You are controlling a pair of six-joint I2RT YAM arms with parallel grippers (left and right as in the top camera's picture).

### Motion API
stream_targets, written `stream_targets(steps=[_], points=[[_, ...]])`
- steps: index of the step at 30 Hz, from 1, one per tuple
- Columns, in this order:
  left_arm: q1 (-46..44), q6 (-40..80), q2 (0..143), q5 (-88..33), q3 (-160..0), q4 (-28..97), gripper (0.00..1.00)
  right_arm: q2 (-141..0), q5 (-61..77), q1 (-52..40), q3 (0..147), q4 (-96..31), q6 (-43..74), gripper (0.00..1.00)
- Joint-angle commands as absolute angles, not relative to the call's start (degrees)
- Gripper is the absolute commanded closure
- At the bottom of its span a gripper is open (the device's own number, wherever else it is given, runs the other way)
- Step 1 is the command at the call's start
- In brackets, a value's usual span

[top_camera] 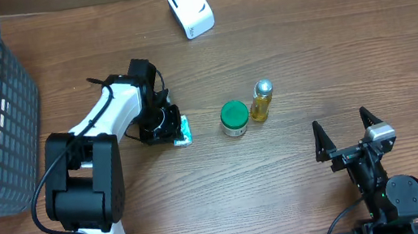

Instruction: Scan the item barcode

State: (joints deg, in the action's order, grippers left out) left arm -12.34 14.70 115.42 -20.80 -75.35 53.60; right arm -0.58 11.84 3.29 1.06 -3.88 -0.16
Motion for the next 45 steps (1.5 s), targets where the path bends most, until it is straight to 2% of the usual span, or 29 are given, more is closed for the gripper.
stream_targets(steps=[1, 4, 8, 11, 20, 35, 45], points=[[-11.44, 15.03, 116.88, -16.93, -76.03, 56.51, 0.96, -0.16, 12.10, 3.46, 0.45, -3.57, 0.03, 0.00], [-11.27, 15.07, 116.55, -15.20, -80.18, 60.58, 0.96, -0.16, 12.12, 3.46, 0.45, -3.57, 0.03, 0.00], [-13.67, 18.09, 115.07, -5.10, -85.45, 64.47, 0.96, -0.16, 12.12, 3.46, 0.45, -3.57, 0.03, 0.00], [-18.35, 19.55, 114.61, 7.53, -87.35, 65.14, 0.96, -0.16, 12.12, 3.46, 0.45, -3.57, 0.03, 0.00], [-32.01, 20.95, 115.11, 30.76, -85.97, 64.71, 0.96, -0.16, 12.10, 3.46, 0.45, -3.57, 0.03, 0.00], [-37.76, 27.29, 115.22, 44.14, -81.12, 63.53, 0.96, -0.16, 12.10, 3.46, 0.45, -3.57, 0.03, 0.00], [-37.93, 27.44, 115.22, 45.89, -70.32, 50.54, 0.96, -0.16, 12.10, 3.46, 0.45, -3.57, 0.03, 0.00]])
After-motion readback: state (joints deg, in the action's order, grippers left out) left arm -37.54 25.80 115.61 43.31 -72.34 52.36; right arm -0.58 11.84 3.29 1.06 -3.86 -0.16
